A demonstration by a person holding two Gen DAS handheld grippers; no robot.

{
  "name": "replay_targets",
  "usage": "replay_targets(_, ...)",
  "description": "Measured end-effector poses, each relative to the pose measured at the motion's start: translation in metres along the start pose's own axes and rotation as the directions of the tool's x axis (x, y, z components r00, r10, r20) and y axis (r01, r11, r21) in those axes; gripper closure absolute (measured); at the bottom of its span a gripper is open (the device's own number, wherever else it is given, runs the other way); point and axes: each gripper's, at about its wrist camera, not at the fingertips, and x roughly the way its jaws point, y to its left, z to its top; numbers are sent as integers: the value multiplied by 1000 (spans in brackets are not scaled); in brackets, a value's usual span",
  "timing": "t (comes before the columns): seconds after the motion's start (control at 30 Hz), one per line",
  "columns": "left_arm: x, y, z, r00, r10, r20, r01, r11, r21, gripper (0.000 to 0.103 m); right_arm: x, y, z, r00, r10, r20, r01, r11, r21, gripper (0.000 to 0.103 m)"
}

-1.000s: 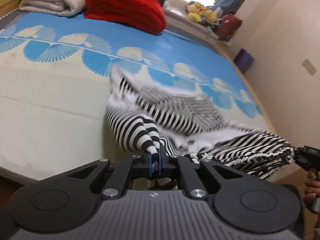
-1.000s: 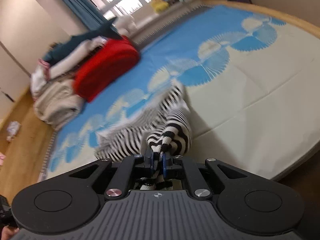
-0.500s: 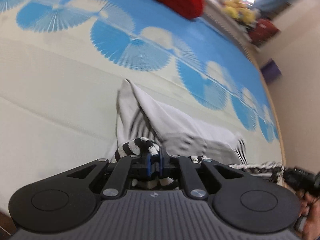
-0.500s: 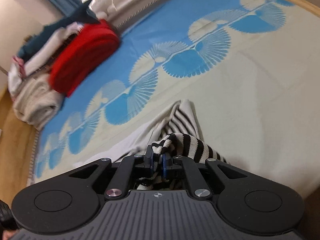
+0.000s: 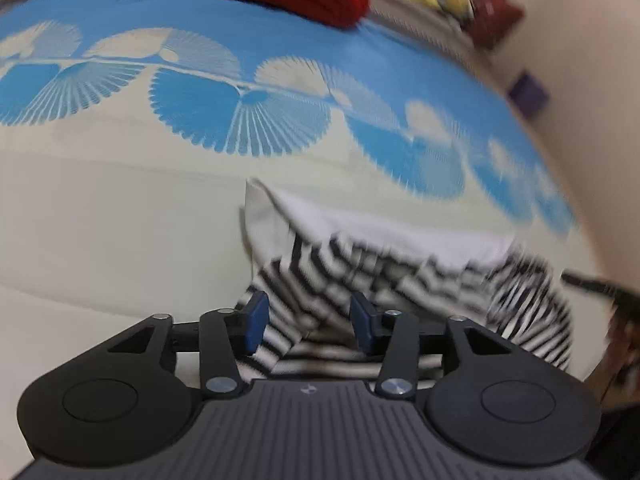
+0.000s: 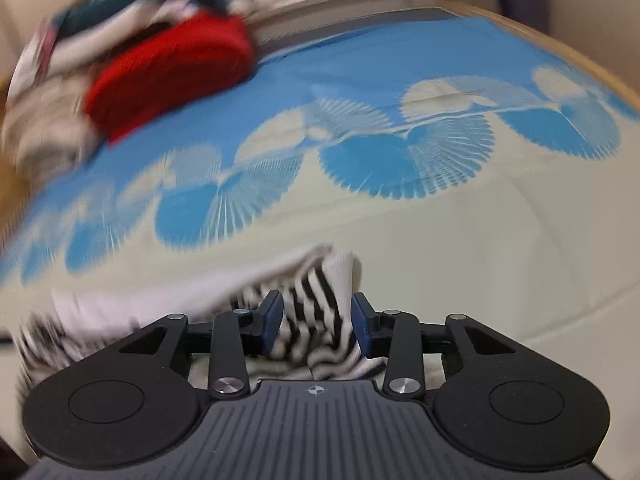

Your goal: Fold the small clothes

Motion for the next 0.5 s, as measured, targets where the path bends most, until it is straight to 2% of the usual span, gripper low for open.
replay_targets(0.07,4,-8,-6,1000,7,-5,-7,999,45,43,8,9,-7,999,4,-45,-8,996,-87,64)
replay_targets(0.13,7,-16,-9,1000,4,10,-5,996,83,29,11,21,-9,999,2,-39,-10,982,-188,57)
replay_targets(0.17,10,-20,-9,1000,11,15,-13,995,103,28,14,26,-10,999,0,-36,-8,974,-225,51)
replay_targets(0.2,14,-24,-9,999,27,16,-29,992,124,28,17,30,-12,999,-9,-41,-2,966,-259,50)
replay_targets(0.37,39,-38,2,994,108,29,-112,978,176,28,39,52,-13,997,-67,-37,47,917,-397,52)
replay_targets(0.43,46,-41,7,991,129,37,-134,975,180,37,45,55,-11,997,-76,-31,57,908,-415,57)
replay_targets(0.47,49,-41,9,991,133,35,-137,975,177,43,49,56,-8,996,-81,-30,61,907,-416,68)
replay_targets(0.5,51,-41,12,992,120,26,-122,977,174,69,51,56,-6,997,-72,-33,52,910,-411,79)
